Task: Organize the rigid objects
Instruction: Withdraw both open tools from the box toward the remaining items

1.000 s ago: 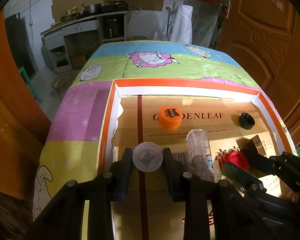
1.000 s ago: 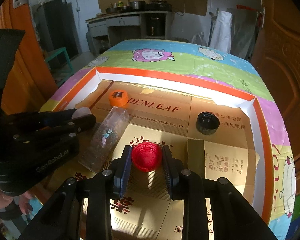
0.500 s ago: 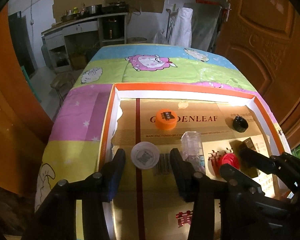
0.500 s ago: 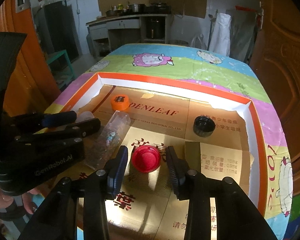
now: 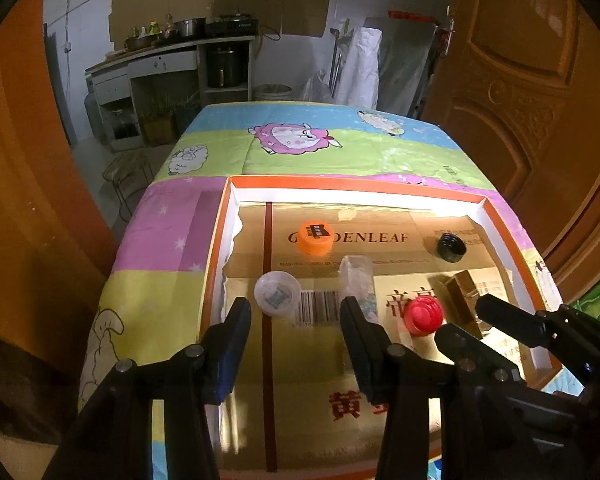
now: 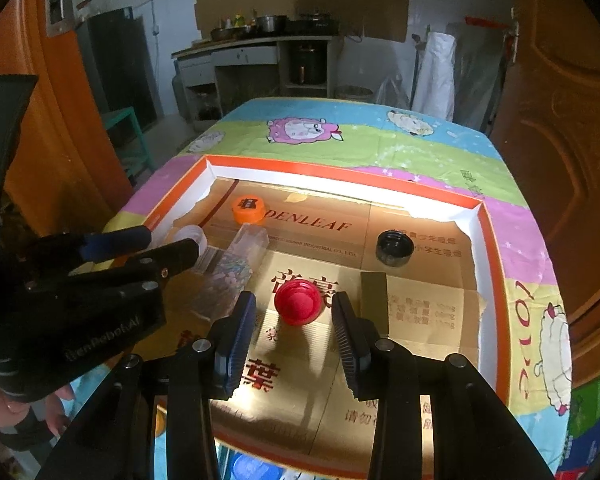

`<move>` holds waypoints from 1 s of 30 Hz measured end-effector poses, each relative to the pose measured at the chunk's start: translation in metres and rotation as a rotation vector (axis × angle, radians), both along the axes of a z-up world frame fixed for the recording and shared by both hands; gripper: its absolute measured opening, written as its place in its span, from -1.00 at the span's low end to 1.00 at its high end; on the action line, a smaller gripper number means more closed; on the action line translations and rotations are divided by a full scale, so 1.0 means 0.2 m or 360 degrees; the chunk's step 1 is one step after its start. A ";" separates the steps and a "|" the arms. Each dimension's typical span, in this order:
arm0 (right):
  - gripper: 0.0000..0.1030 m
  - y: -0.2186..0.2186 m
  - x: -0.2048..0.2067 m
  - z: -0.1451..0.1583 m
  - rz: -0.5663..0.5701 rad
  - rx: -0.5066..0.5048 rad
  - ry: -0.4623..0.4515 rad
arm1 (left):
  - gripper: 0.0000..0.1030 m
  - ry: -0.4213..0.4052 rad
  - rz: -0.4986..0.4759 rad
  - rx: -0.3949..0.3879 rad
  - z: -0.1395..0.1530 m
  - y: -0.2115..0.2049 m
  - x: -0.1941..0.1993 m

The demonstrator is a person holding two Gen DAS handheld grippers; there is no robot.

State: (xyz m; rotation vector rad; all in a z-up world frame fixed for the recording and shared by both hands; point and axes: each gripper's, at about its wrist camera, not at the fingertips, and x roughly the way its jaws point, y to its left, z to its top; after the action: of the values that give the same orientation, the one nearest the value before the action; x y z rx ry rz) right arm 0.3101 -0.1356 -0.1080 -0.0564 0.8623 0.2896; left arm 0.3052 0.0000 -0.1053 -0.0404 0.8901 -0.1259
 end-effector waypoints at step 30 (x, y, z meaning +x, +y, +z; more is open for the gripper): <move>-0.21 -0.12 -0.40 0.21 -0.0088 0.0002 -0.0078 | -0.10 -0.0103 -0.0053 -0.0007 0.21 -0.04 -0.37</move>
State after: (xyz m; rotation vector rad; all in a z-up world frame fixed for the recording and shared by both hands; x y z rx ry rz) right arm 0.2306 -0.1590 -0.0661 -0.0385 0.8139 0.2360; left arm 0.2307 -0.0081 -0.0631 -0.0253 0.8259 -0.1596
